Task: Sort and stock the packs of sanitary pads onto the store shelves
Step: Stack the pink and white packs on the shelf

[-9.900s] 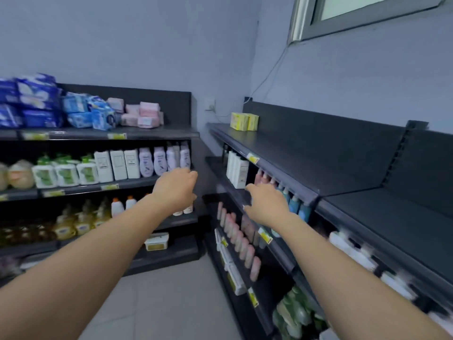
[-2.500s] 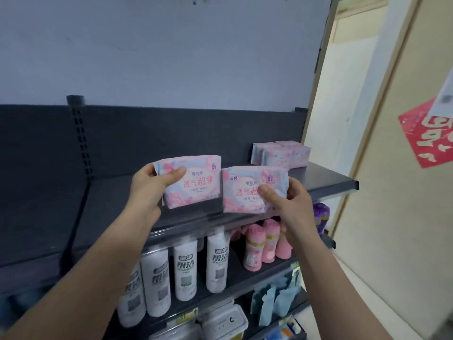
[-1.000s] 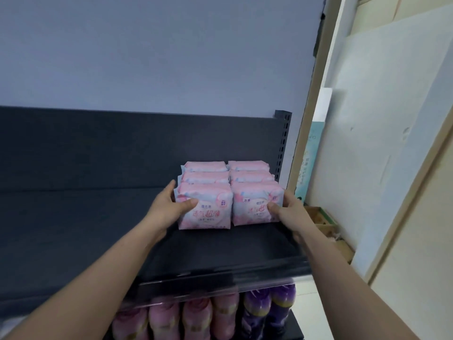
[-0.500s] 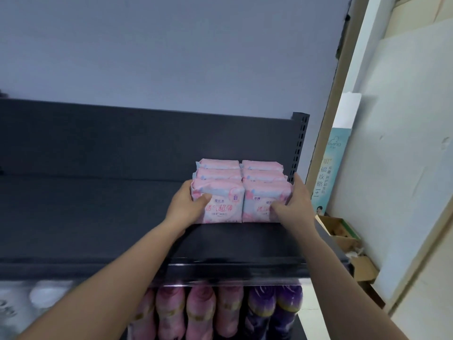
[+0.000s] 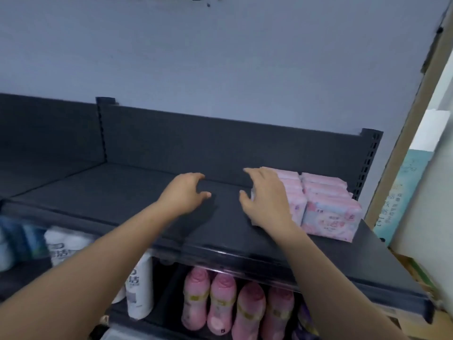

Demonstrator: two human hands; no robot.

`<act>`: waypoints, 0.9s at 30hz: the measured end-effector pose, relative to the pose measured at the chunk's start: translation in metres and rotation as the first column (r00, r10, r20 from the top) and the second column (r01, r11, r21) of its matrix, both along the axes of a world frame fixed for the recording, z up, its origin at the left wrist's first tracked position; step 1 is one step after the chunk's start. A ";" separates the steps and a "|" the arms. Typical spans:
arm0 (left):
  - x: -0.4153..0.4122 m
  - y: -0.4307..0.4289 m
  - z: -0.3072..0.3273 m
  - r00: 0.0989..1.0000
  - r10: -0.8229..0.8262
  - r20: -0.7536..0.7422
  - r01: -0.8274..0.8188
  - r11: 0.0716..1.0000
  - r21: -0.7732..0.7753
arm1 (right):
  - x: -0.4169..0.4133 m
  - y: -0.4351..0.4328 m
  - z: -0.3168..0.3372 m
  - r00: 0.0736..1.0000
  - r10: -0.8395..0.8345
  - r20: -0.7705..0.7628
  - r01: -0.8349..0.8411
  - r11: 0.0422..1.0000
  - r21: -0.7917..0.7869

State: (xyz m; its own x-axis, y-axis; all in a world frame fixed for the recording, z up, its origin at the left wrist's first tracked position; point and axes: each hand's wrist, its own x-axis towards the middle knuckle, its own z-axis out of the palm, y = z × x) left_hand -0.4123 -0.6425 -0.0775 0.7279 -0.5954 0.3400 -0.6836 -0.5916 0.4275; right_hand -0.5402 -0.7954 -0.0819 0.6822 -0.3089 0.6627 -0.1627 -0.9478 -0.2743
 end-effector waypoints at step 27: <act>0.092 0.597 -0.017 0.685 0.654 0.321 -0.716 0.524 0.461 | 0.258 0.518 -0.023 0.713 0.421 -0.560 -0.579 0.804 -0.133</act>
